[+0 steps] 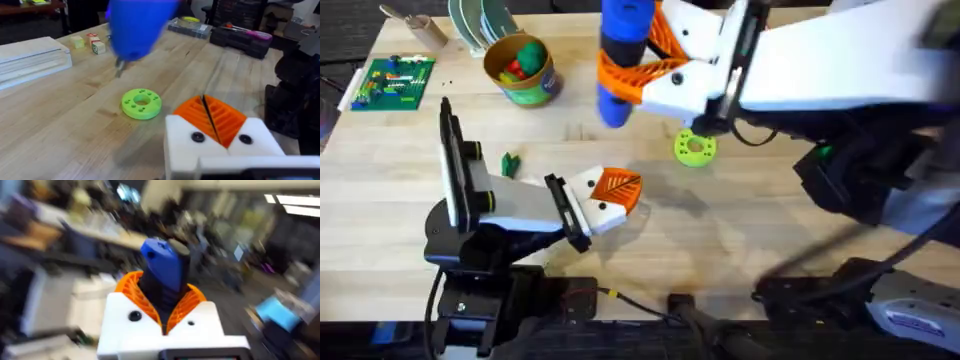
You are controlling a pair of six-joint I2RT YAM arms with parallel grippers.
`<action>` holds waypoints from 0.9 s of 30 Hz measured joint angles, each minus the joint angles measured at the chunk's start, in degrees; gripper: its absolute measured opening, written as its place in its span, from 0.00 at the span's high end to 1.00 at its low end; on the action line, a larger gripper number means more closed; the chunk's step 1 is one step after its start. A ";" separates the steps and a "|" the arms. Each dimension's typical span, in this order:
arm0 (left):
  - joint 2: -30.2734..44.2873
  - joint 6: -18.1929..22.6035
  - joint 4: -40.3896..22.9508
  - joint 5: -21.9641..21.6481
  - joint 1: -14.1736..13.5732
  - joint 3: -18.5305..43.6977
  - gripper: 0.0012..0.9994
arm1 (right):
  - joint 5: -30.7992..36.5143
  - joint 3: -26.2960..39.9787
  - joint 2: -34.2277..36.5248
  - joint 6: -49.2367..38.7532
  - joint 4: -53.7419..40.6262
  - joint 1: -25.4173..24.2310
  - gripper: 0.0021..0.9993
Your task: Pick up the gripper from the table and insert it into the empty holder that is missing its gripper. Then pick up a screw, insert it into the mounting hole, and use the screwdriver to tighten it. Finally, clean up the table by picking up the vegetable and placing it into the bucket.
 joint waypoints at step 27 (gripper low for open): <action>0.00 0.02 0.02 -0.04 0.00 0.00 0.99 | 43.00 0.62 28.77 -61.63 -29.30 -19.09 0.98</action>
